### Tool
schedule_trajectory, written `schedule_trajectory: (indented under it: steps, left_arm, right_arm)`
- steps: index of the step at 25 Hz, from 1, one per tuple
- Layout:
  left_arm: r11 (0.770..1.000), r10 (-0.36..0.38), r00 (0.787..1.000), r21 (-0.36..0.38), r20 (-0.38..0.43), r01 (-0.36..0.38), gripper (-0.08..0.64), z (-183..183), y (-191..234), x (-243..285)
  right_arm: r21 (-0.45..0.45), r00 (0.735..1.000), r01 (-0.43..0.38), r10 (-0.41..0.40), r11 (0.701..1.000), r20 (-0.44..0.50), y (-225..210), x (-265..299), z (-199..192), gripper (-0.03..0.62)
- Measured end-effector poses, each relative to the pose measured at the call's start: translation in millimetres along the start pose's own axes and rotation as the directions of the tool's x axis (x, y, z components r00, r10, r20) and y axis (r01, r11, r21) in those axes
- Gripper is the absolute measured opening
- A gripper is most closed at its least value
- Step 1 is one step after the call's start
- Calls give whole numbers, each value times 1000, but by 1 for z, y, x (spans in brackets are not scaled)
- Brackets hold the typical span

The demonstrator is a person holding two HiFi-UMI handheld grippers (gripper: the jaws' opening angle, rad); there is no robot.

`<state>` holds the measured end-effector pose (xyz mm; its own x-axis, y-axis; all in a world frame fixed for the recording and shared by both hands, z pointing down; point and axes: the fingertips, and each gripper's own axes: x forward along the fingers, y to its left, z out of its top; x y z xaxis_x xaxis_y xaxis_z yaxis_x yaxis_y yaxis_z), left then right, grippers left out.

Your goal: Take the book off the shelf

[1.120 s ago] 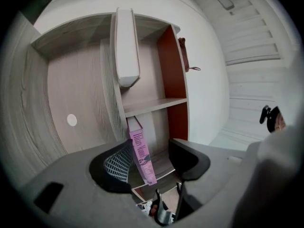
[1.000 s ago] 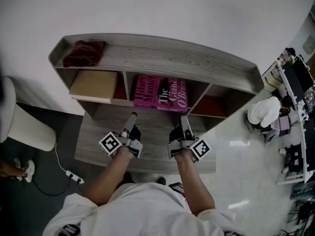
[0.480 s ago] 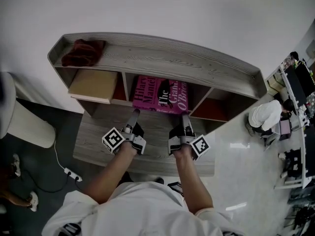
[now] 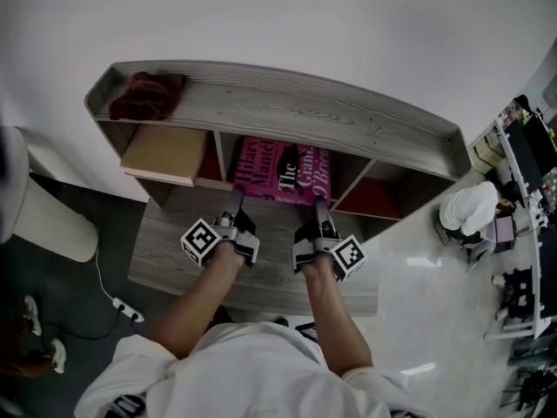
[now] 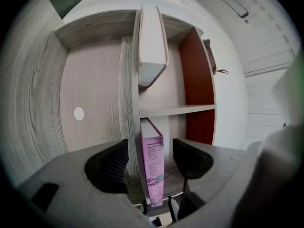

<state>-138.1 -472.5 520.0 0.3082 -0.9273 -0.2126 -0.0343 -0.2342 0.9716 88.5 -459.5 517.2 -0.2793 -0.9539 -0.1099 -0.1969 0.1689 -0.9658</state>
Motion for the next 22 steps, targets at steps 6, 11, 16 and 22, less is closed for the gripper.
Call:
schedule_trajectory:
  steps: [6,11,16,22]
  left_arm:
    - [1000,3,1000,-24,19,-2,287,6,-2,9]
    - [999,23,1000,-36,19,-22,247,5,0,10]
    - [999,38,999,-30,16,-37,192,6,4,9]
    - [999,28,1000,-38,4,-28,160,6,2,10]
  right_arm:
    - [3,999,30,-30,1000,26,-3,3,7,242]
    - [10,999,36,-36,999,36,-4,4,12,206]
    - [10,999,46,-46,999,29,-6,5,11,175]
    - [30,999,12,-13,999,29,-1,6,11,170]
